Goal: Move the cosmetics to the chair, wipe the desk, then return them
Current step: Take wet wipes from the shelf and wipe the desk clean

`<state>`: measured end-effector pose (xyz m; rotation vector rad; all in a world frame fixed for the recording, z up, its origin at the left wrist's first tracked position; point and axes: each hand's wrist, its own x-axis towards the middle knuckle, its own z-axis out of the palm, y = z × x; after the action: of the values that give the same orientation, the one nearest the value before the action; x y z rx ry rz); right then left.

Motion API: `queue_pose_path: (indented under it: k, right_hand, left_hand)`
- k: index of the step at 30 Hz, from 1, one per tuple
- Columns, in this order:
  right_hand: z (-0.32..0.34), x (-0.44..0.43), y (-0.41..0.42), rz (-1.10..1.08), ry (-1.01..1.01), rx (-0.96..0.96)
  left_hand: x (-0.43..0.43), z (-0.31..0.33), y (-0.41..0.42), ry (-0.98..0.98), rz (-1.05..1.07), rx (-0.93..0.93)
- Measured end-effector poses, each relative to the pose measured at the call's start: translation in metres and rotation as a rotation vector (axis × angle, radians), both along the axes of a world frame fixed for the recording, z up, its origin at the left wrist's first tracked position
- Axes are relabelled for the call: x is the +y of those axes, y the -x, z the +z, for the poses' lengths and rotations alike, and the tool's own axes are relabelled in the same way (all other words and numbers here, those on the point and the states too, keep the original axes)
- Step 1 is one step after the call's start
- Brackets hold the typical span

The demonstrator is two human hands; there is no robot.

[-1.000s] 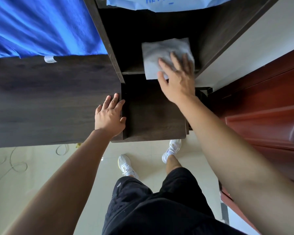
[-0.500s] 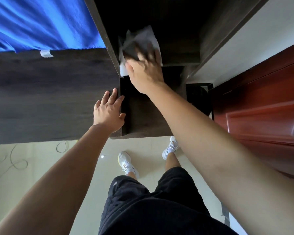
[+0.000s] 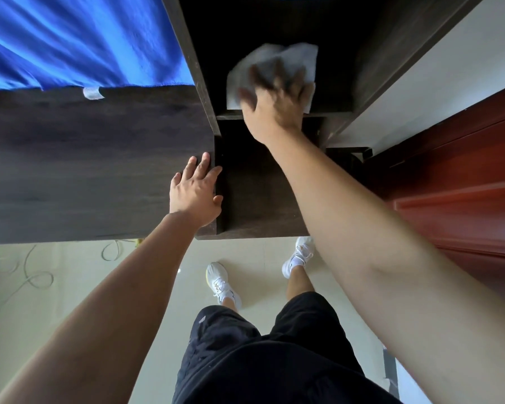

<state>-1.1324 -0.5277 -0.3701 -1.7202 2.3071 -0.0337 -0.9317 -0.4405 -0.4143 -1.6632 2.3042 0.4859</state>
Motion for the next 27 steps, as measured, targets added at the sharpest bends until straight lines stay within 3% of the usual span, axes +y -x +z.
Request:
queue_pose_path:
  k: [5,9,13,20,27]
  right_hand:
    - [-0.001,0.037,0.005,0.143,0.072,0.017]
    - [0.000,0.043,0.063,-0.022,0.085,0.043]
    - [0.005,0.018,0.050,-0.112,0.051,0.012]
    - [0.007,0.002,-0.036,0.217,-0.020,0.037]
    - [0.004,0.045,0.019,0.310,0.068,0.044]
  left_hand:
    - [0.000,0.000,0.000,0.003,0.018,-0.009]
    - [0.000,-0.001,0.001,0.005,0.014,-0.002]
    - [0.001,-0.002,0.000,0.009,0.022,0.005]
    - [-0.001,-0.005,-0.001,0.009,0.034,0.004]
    - [-0.002,-0.007,-0.004,-0.003,0.018,0.021]
